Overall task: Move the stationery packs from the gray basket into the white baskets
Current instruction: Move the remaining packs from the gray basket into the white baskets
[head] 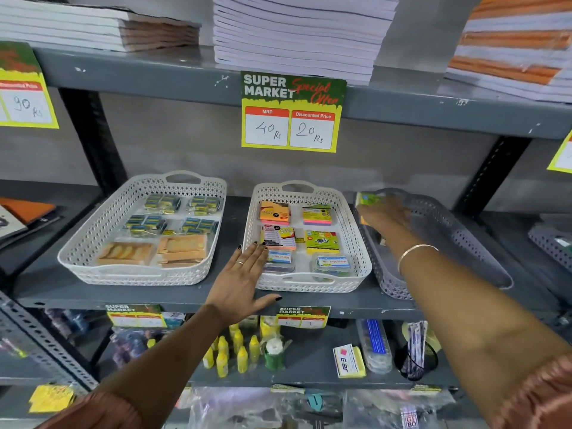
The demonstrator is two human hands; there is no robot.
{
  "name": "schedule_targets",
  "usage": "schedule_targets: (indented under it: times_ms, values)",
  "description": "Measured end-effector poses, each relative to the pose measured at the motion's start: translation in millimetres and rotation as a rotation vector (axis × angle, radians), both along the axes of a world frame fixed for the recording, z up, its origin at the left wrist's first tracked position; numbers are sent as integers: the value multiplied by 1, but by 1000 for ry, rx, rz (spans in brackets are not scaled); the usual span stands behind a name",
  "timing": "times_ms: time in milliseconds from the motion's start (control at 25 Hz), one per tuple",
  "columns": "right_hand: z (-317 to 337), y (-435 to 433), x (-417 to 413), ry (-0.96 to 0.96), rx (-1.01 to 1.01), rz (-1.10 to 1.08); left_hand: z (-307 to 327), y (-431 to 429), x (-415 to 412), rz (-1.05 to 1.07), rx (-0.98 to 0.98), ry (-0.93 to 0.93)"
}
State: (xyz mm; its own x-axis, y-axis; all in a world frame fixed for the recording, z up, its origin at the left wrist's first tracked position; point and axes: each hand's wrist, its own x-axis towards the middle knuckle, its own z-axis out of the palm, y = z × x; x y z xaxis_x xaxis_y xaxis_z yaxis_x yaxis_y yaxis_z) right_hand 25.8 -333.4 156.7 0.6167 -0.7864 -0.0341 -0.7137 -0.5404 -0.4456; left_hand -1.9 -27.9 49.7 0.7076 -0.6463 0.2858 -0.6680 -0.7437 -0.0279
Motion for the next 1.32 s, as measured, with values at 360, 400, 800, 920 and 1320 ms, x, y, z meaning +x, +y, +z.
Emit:
schedule_targets:
  times_ms: [360, 400, 800, 920, 1320]
  values:
    - [-49, 82, 39, 224, 55, 179, -5, 1, 4, -15, -18, 31]
    - [-55, 81, 38, 269, 30, 181, -6, 1, 5, -16, -23, 27]
    - [-63, 74, 47, 370, -110, 242, -9, 1, 7, -40, -59, 12]
    - [-37, 45, 54, 107, -155, 253, -9, 1, 7, -36, -64, 6]
    - [-95, -95, 14, 478, -224, 154, -8, -1, 5, -22, -65, 19]
